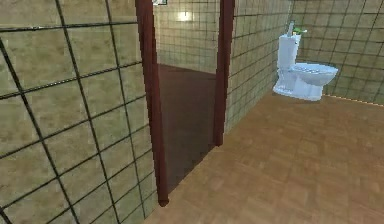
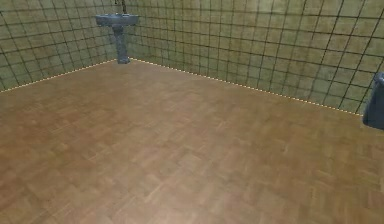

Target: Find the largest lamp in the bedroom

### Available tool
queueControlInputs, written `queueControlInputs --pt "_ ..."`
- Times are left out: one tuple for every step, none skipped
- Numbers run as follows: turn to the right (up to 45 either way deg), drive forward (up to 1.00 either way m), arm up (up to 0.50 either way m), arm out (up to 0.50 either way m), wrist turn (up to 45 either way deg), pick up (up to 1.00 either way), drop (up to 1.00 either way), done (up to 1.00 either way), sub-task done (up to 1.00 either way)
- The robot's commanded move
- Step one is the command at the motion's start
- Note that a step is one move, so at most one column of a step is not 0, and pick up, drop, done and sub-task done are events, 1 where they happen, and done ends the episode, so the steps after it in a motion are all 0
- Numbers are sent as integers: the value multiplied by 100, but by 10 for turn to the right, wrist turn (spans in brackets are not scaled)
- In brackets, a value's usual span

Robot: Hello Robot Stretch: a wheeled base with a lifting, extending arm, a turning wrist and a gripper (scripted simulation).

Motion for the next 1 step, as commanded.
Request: queueControlInputs --pt "150 0 0 0 0 0 0 0 0"
